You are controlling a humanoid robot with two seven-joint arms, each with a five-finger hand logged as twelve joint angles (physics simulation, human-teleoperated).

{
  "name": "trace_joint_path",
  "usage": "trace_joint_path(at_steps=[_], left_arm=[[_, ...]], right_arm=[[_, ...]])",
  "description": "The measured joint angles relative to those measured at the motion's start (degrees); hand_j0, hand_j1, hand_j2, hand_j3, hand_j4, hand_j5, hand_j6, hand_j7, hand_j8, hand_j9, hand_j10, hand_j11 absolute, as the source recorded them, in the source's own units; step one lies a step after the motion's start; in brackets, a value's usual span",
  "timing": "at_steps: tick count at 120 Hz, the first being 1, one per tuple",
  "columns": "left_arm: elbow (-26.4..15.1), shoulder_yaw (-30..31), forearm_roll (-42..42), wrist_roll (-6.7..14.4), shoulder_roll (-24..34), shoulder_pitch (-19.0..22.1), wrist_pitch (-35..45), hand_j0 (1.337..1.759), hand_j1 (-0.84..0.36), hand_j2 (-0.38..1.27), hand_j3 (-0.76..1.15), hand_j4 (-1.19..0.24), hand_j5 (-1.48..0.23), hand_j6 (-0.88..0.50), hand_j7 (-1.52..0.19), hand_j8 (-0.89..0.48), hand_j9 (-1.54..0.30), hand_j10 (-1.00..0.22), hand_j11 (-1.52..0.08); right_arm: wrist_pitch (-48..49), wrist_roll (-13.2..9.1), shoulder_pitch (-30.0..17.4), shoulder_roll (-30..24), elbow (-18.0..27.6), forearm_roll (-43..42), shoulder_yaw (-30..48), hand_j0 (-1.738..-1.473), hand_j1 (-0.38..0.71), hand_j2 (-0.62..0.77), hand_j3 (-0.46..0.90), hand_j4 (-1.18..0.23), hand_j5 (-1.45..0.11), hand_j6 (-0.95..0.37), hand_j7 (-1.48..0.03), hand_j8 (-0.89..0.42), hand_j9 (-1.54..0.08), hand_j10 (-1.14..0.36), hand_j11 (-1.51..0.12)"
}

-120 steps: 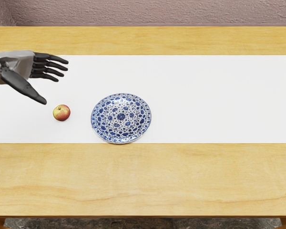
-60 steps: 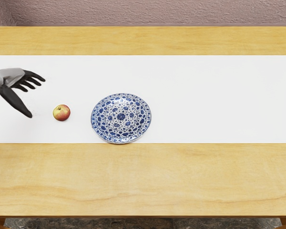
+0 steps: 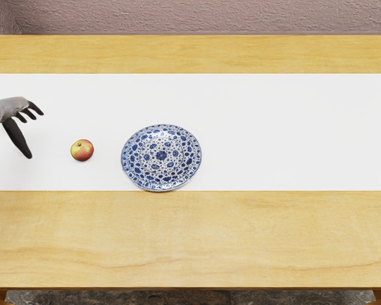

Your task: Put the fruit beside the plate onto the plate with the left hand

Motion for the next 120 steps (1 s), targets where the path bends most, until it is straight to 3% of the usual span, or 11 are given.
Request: trace_joint_path(at_steps=[14,40,56,120], left_arm=[[0.5,3.7,0.0,0.6,-4.5,-3.6,1.9,1.658,0.05,0.05,0.00,-0.26,-0.33,-0.26,-0.33,-0.26,-0.33,-0.26,-0.33],[0.8,7.4,-0.2,1.2,-9.5,-4.1,3.8,1.658,0.04,0.05,0.00,-0.26,-0.33,-0.26,-0.33,-0.26,-0.33,-0.26,-0.33],[0.4,11.0,-0.4,1.3,-12.9,-6.6,7.4,1.658,0.05,0.05,0.00,-0.26,-0.33,-0.26,-0.33,-0.26,-0.33,-0.26,-0.33],[-3.9,17.8,-1.1,1.3,-14.5,-6.6,16.7,1.658,0.04,0.06,0.00,-0.27,-0.34,-0.27,-0.34,-0.27,-0.34,-0.27,-0.34]], right_arm=[[0.0,0.0,0.0,0.0,0.0,0.0,0.0,-1.658,-0.31,-0.01,0.00,-0.04,-0.05,-0.04,-0.05,-0.04,-0.05,-0.04,-0.05],[0.0,0.0,0.0,0.0,0.0,0.0,0.0,-1.658,-0.31,-0.01,0.00,-0.04,-0.05,-0.04,-0.05,-0.04,-0.05,-0.04,-0.05],[0.0,0.0,0.0,0.0,0.0,0.0,0.0,-1.658,-0.31,-0.01,0.00,-0.04,-0.05,-0.04,-0.05,-0.04,-0.05,-0.04,-0.05],[0.0,0.0,0.0,0.0,0.0,0.0,0.0,-1.658,-0.31,-0.01,0.00,-0.04,-0.05,-0.04,-0.05,-0.04,-0.05,-0.04,-0.05]])
